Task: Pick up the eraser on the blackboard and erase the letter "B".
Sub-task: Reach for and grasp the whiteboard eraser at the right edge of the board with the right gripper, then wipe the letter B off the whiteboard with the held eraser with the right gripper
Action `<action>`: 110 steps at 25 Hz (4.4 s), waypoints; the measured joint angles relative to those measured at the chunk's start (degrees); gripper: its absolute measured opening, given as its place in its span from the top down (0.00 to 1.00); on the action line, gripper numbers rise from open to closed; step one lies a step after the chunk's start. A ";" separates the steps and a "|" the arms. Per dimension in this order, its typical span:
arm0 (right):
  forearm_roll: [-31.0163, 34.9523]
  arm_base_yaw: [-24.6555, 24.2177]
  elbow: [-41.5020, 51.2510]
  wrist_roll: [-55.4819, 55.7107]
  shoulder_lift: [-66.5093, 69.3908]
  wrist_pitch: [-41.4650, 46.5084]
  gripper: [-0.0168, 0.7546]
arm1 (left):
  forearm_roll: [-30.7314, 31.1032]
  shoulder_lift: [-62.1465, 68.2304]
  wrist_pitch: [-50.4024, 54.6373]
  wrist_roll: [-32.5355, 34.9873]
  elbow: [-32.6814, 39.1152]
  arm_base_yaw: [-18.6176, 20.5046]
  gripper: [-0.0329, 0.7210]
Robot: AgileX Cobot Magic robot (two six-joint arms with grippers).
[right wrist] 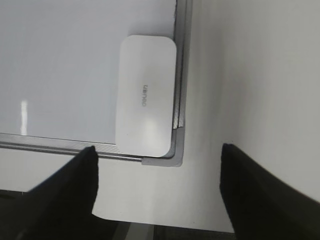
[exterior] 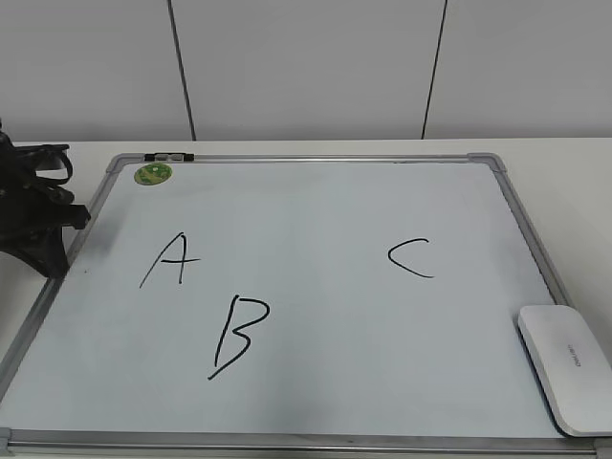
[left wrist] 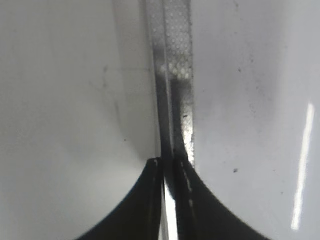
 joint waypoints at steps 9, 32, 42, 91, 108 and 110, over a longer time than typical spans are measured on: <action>-4.93 9.67 -0.02 11.17 12.55 -5.25 0.22 | -0.49 0.00 0.00 0.00 0.00 0.00 0.93; -8.29 9.66 -0.45 18.27 31.86 -14.40 0.18 | -0.57 0.00 0.00 0.00 0.00 0.00 0.94; -8.29 9.66 -0.56 18.40 35.25 -15.45 0.18 | -0.62 0.00 0.00 0.00 0.00 0.00 0.94; -3.99 32.43 -29.40 9.70 39.57 2.13 0.26 | -0.85 0.00 -0.33 0.00 0.00 0.00 0.94; -4.21 40.11 -51.09 7.51 62.84 4.06 0.26 | -0.90 0.00 -0.42 0.00 0.00 0.00 0.94; -4.33 40.11 -53.17 7.51 64.88 4.15 0.26 | -0.98 0.00 -0.42 0.00 0.00 0.00 0.94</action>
